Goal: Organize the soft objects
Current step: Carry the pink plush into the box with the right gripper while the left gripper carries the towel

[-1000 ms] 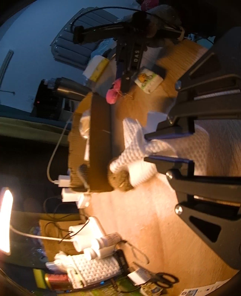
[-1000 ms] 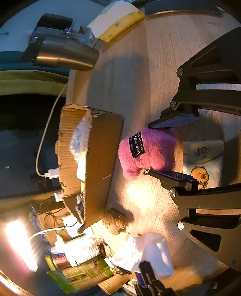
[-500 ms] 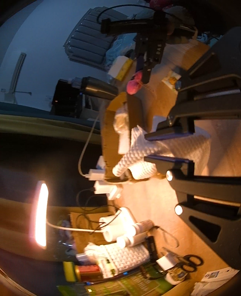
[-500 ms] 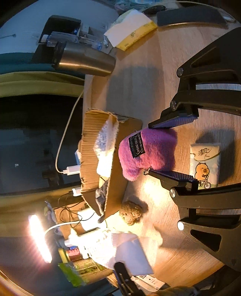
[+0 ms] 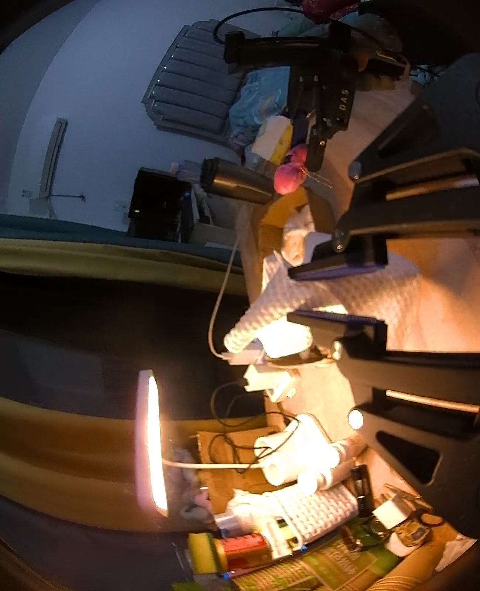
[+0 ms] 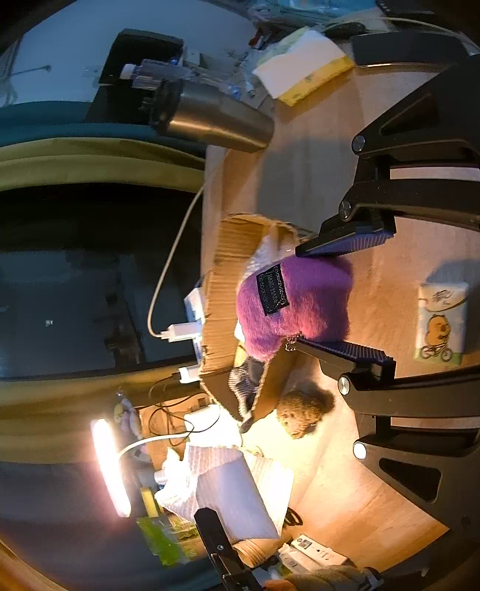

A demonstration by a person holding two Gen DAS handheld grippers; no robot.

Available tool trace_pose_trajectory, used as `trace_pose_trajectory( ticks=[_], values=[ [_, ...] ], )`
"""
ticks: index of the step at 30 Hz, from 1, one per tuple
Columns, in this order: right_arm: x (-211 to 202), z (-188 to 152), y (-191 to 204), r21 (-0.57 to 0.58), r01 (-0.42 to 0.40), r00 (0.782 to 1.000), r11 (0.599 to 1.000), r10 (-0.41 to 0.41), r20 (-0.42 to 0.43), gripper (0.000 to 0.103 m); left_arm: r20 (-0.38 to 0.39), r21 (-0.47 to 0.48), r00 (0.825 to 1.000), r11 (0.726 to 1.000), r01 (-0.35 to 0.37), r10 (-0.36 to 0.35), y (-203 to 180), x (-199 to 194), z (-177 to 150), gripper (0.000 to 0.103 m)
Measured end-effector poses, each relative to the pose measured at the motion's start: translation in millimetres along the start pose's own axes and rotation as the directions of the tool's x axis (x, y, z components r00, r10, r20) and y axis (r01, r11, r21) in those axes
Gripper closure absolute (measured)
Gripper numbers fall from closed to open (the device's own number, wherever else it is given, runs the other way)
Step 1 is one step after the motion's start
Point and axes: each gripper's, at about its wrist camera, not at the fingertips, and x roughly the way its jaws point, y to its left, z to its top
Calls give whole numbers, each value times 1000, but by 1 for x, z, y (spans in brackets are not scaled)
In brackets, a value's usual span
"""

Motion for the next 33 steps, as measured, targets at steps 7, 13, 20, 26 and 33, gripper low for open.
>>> trace_pose_trajectory(
  ticks=[7,13,20,26,33],
  values=[
    [12,21,16,-25,11,1000,1000,-11,15,58,53,9,998,999,41,-41,8,12,18,86],
    [26,38,33,-34,9,1000,999,-9,16,58,76,12,995,998,63,-64,22,25,25,86],
    [53,52,44,-20,-13,1000,1000,13,14,58,90,23,994,998,56,-57,35,48,22,86],
    [85,51,43,8,-42,999,999,42,-20,58,37,-5,998,999,46,-45,41,84,13,86],
    [112,49,39,18,-69,995,997,70,-64,58,-38,-25,998,999,46,-47,40,125,2,86]
  ],
)
